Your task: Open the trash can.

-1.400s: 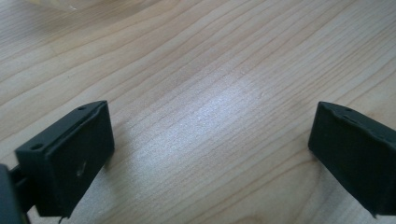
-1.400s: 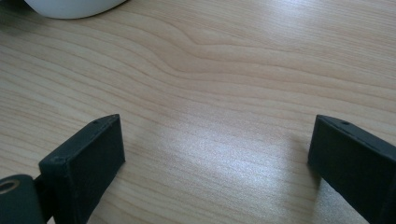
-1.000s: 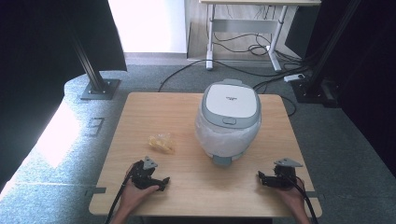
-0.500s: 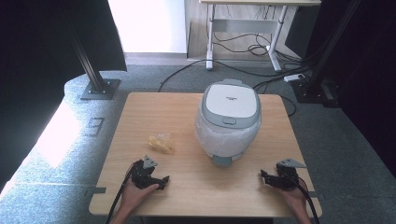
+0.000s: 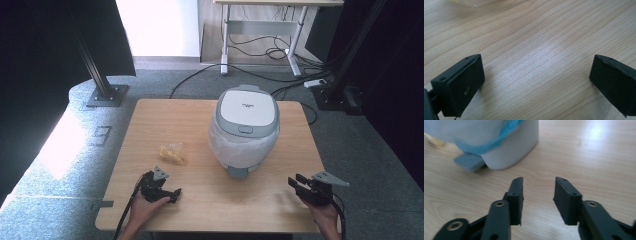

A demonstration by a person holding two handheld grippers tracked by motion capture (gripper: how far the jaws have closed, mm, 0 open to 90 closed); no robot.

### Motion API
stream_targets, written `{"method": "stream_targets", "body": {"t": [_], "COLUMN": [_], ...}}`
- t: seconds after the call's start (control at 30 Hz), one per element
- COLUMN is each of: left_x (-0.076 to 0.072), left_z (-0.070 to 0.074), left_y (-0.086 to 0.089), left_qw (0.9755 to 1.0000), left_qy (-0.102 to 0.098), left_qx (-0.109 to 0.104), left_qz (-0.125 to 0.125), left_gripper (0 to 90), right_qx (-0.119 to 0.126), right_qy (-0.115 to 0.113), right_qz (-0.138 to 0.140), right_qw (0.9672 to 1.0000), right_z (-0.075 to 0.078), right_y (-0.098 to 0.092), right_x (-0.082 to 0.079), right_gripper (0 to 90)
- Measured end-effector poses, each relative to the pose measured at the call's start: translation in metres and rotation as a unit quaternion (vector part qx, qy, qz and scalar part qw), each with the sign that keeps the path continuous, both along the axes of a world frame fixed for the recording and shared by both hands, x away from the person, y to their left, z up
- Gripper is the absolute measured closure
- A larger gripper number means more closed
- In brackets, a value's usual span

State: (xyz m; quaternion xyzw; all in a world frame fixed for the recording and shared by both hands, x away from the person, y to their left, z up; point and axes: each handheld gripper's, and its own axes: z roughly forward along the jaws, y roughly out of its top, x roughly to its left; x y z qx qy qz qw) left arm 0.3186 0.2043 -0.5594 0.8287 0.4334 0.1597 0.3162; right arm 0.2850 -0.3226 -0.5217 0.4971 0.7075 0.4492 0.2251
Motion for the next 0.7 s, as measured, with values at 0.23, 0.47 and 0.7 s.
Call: {"method": "stream_targets", "body": {"t": [0.23, 0.47, 0.7], "left_x": [0.000, 0.001, 0.001], "left_z": [0.000, 0.000, 0.000], "left_y": [0.000, 0.000, 0.000], "left_qw": [1.0000, 1.0000, 1.0000], "left_qy": [0.000, 0.000, 0.000], "left_qx": [0.000, 0.000, 0.000], "left_qz": [0.000, 0.000, 0.000], "left_gripper": [0.0, 0.0, 0.0], "right_qx": [0.031, 0.053, 0.051], "right_qy": [-0.023, -0.041, -0.066], "right_qz": [0.011, 0.032, 0.051], "right_qw": [0.9992, 0.9972, 0.9952], "right_z": [0.019, 0.035, 0.055], "right_y": [-0.007, -0.010, -0.008], "right_x": [-0.009, -0.013, -0.018], "right_gripper": [75.1, 89.2, 90.0]}}
